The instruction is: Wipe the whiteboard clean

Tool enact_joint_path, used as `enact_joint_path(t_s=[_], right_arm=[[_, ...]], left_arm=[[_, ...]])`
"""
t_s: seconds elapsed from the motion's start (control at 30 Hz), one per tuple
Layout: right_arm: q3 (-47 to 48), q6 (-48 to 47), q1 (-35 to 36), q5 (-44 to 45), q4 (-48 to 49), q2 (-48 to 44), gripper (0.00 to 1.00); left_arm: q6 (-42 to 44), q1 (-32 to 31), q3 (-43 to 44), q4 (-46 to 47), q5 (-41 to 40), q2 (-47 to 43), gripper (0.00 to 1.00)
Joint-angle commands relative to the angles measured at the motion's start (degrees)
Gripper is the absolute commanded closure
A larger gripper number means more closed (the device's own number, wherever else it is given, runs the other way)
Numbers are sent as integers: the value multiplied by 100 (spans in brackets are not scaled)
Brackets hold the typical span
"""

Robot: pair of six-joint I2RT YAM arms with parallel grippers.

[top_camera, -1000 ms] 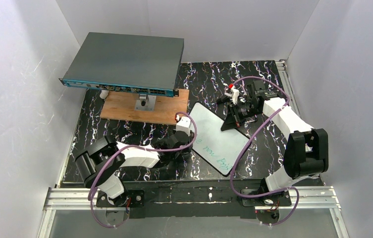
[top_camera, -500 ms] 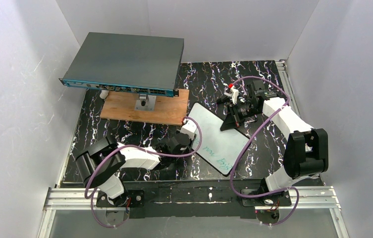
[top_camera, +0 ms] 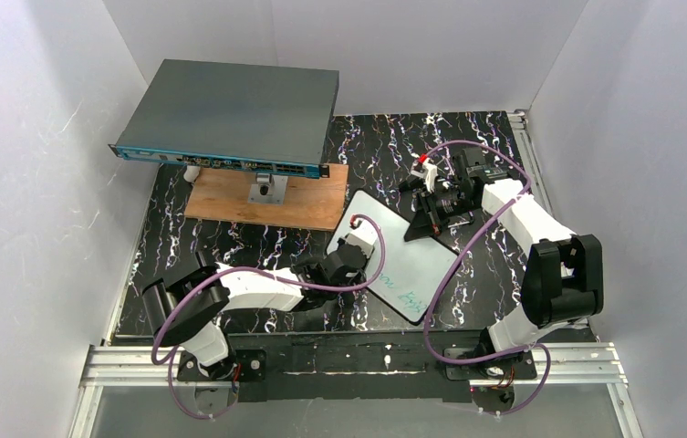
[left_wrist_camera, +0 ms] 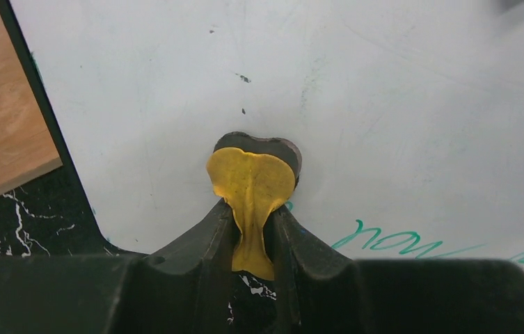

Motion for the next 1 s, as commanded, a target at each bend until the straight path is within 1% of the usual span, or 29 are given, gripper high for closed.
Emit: enact_joint_path(t_s=[0.0, 0.1, 0.27, 0.47, 0.6, 0.67, 0.8, 0.97], right_arm=[[14, -595, 353, -885, -133, 56, 99], [16, -602, 353, -885, -143, 33, 99], [17, -609, 360, -902, -152, 28, 99], [20, -628, 362, -915, -181, 19, 99], [25, -645, 362, -929, -186, 32, 99], [25, -650, 362, -937, -190, 39, 99], [25, -663, 387, -961, -205, 63, 99], [21, -685, 388, -1129, -234, 96, 99]], left_arm=[[-683, 286, 5, -415, -715, -82, 100], [-987, 404, -271, -508, -897, -146, 100], [-1259, 541, -667, -537, -936, -67, 100], [-1248, 602, -903, -347, -751, -116, 100], [-761, 595, -1221, 820, 179, -272, 100], [-574, 574, -1204, 1168, 509, -301, 100], [-283, 476, -1014, 1643, 874, -251, 100], [-118, 412, -829, 2439, 1255, 53, 100]])
